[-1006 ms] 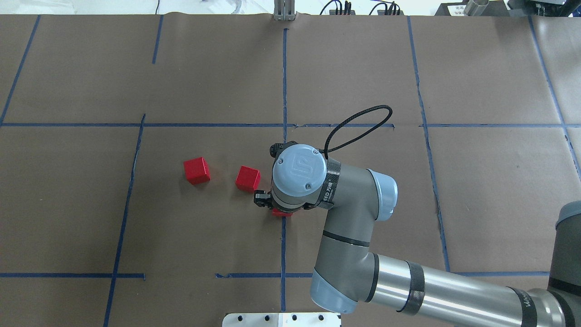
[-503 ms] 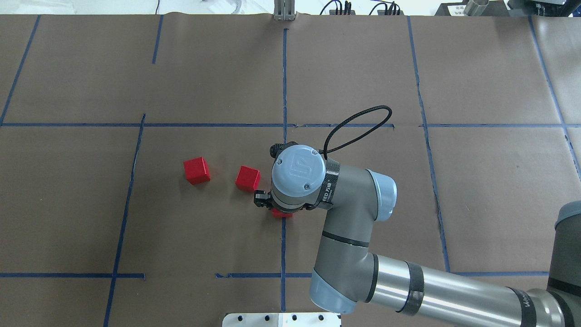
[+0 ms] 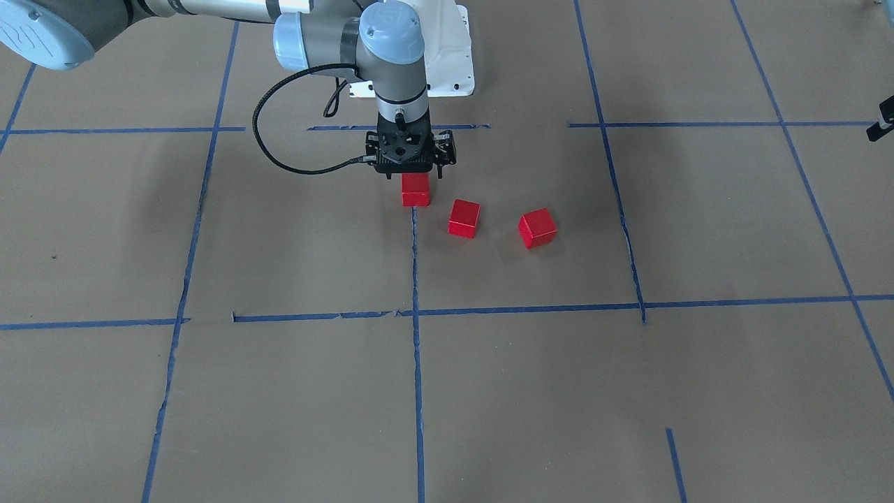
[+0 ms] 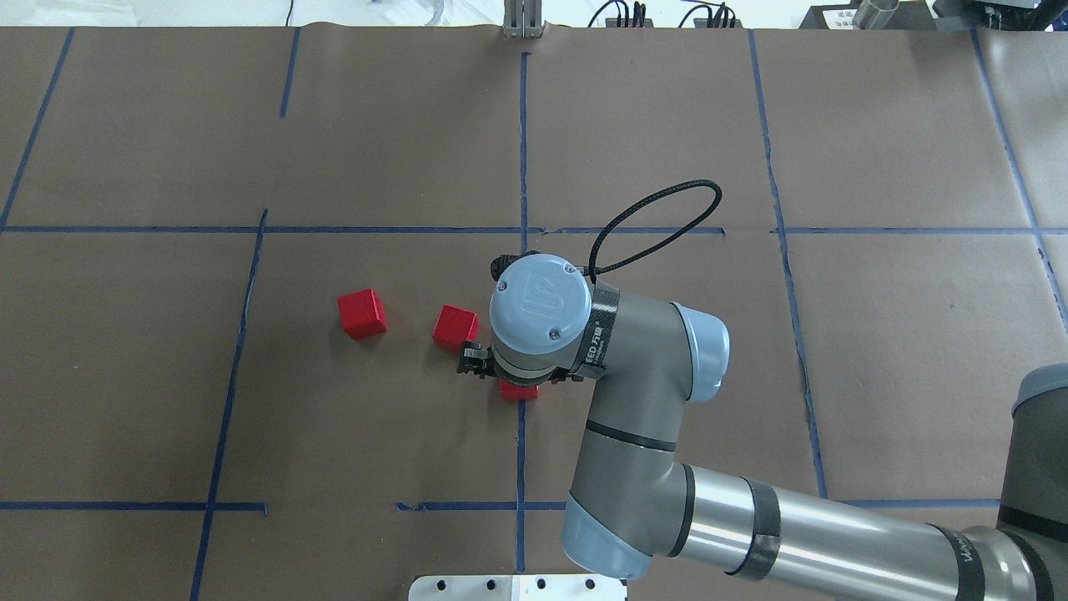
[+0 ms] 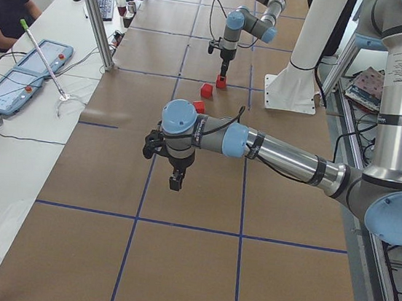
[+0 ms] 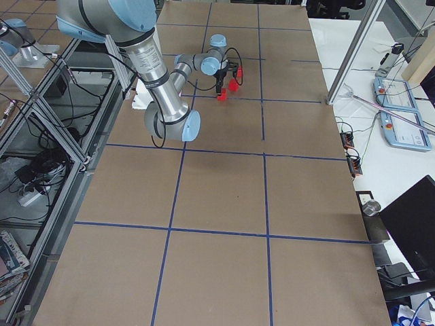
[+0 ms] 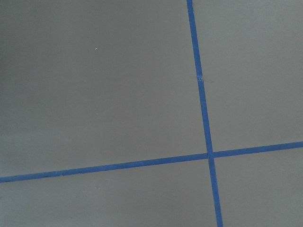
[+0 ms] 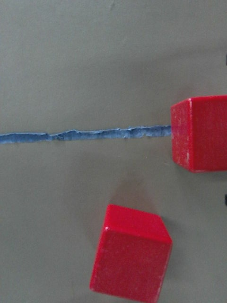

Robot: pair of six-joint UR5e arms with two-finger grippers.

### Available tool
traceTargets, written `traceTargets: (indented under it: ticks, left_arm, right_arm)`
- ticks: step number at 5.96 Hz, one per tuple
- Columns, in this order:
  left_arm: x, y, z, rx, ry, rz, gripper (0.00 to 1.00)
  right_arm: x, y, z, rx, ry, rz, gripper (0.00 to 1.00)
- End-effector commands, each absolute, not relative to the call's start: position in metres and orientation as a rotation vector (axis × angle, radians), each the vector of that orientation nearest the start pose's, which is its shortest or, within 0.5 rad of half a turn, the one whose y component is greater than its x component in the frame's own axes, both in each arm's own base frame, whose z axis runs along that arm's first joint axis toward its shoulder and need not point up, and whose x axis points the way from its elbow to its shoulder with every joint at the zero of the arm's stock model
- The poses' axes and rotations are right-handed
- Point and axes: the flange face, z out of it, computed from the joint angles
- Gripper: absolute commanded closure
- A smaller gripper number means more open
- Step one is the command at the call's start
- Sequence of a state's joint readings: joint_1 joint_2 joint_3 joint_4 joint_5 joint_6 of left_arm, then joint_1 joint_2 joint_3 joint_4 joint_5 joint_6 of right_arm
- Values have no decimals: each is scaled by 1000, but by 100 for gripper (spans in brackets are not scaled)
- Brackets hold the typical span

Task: Form red blocks into L shape at center
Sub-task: 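Set the cube down near the center and open the right gripper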

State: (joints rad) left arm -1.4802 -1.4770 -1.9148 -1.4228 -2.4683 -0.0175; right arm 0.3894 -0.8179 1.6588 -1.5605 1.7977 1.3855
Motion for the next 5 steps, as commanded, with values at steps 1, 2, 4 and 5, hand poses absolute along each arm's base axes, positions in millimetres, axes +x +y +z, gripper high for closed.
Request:
traceTargets:
  ticks: [1,2,4,5]
  left_arm:
    - [30,-461,509,37,984,133,0]
    - [81,-468,485,46,1004,172,0]
    - [164,-460,439,42,1085,171,0]
    - [207,-468,394,41,1111,134,0]
  right_arm:
    - [-528,-382,148,89,-957,138,0]
    - [-488,-387,158,90,-984,143,0]
    - [-427,-392,196,35,-1002,111,0]
    - [-399,-403,210,53,-996,76,0]
